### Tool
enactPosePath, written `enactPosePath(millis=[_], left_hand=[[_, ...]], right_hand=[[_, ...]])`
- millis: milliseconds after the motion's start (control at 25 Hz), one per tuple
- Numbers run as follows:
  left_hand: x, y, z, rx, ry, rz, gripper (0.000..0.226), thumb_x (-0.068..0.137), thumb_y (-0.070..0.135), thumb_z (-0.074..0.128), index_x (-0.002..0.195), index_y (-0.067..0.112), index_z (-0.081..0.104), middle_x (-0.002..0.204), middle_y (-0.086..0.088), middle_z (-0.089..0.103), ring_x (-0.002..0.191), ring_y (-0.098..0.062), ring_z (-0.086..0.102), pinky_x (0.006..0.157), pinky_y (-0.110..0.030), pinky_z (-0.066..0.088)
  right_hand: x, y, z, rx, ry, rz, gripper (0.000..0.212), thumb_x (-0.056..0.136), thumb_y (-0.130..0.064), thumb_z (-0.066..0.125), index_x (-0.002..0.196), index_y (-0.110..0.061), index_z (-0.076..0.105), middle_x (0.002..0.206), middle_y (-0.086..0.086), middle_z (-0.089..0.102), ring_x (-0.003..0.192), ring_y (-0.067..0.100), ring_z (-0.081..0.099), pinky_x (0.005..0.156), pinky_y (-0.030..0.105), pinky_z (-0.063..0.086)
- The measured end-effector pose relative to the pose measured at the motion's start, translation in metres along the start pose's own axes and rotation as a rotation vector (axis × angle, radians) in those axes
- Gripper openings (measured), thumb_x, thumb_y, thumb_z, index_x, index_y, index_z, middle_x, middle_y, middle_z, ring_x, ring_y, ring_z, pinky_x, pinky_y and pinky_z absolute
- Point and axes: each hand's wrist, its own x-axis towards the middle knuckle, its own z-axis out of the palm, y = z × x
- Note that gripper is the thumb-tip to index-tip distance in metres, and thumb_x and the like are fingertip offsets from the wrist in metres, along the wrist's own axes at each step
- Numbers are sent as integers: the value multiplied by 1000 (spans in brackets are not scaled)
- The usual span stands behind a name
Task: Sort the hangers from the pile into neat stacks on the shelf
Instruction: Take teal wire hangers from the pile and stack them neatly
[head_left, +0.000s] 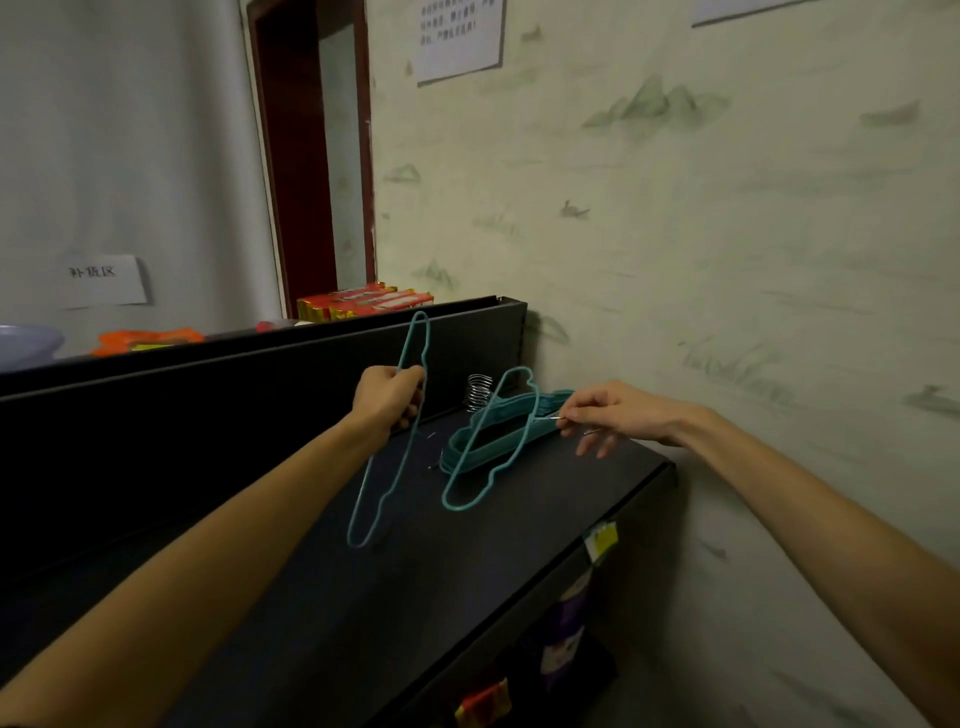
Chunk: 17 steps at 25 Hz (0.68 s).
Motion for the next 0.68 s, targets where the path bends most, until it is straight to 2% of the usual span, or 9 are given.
enactPosePath(millis=[120,320,360,440,520,560,640,680], left_hand=[[21,0,15,74,82,-26,26,92,18,59,74,2,69,58,-7,66,53,-21,54,53,-32,47],[49,21,11,-40,148,-184,31,100,28,52,81,8,67,53,-2,67,41,-12,49,43,-23,40],[51,23,9,-80,210,-185,32,101,27,49,86,7,69,51,-1,65,36,-10,46,39,-20,36],[51,22,8,-121,442,-67,34,104,23,46,92,3,71,47,-3,61,30,-9,40,35,-17,30],[46,21,16,-40,609,45,33,104,23,47,91,5,72,50,-5,64,32,-10,42,35,-19,32],[45,20,23,-13,601,48,28,102,21,50,93,6,72,55,-7,68,35,-11,44,35,-19,33],[45,13,41,30,477,-38,20,99,22,59,102,7,72,73,-8,76,42,-12,48,36,-20,33],[47,8,50,70,417,-88,22,98,25,61,107,8,71,84,-7,78,47,-11,51,38,-20,34]], right_hand=[[30,17,-36,-78,-114,-46,22,104,-24,50,117,-14,65,115,-2,70,95,17,72,75,27,57],[95,23,-76,-58,-259,-258,20,101,-25,54,109,-17,71,109,-3,74,98,20,72,81,32,56],[108,22,-82,-75,-309,-287,20,101,-25,56,109,-16,71,107,-3,75,96,20,72,81,32,57],[132,18,-94,-137,-404,-341,20,99,-24,58,109,-14,73,99,1,74,89,20,71,80,31,57],[152,16,-99,-197,-521,-400,20,98,-23,61,108,-13,74,97,8,71,85,18,68,80,28,56],[159,15,-99,-215,-577,-415,20,97,-24,62,108,-13,75,98,12,69,86,18,67,81,28,56],[169,17,-98,-242,-676,-429,21,95,-26,65,109,-14,76,101,17,67,89,20,65,86,31,56],[171,18,-98,-253,-715,-440,21,95,-25,65,109,-14,76,102,14,68,91,19,66,89,32,56]])
